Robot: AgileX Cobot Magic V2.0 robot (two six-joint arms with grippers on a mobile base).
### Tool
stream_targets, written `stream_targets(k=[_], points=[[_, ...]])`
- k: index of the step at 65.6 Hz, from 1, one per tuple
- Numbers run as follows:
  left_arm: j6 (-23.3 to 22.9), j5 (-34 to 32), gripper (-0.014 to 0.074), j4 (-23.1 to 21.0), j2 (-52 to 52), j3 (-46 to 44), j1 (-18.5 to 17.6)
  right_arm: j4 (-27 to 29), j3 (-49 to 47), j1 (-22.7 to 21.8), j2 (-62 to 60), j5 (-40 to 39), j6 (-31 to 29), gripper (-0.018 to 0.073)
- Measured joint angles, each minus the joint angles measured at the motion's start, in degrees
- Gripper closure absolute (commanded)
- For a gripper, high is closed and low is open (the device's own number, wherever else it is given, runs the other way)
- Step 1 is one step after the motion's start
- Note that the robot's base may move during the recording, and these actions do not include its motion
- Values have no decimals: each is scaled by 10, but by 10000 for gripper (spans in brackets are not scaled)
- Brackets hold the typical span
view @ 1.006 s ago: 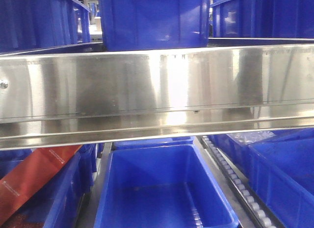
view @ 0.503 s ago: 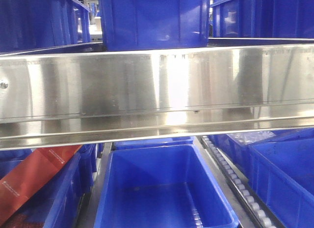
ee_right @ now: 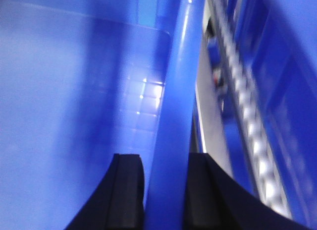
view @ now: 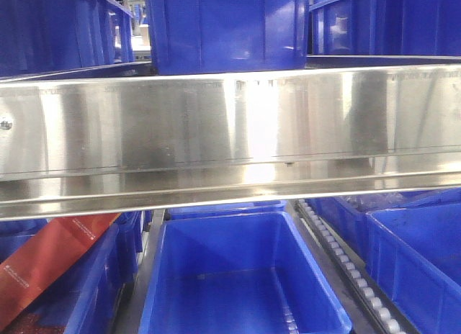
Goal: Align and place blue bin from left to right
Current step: 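Push the held blue bin onto the upper shelf rollers with both grippers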
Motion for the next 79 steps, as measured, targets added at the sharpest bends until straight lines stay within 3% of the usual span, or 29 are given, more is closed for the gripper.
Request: stream_targets(k=[22, 54, 61, 72, 79], points=[[-39, 38, 707, 10, 70, 0, 0, 10, 0, -37, 62, -47, -10, 712], [-59, 45, 688, 52, 140, 0, 0, 12, 1, -43, 141, -85, -11, 680], [-60, 51, 561, 53, 143, 0, 0, 12, 1, -43, 147, -85, -13, 517], [-56, 52, 204, 60, 142, -4, 0, 12, 0, -43, 147, -119, -15, 127], [-54, 54, 9, 67, 139, -7, -1, 12, -2, -43, 142, -129, -15, 25]])
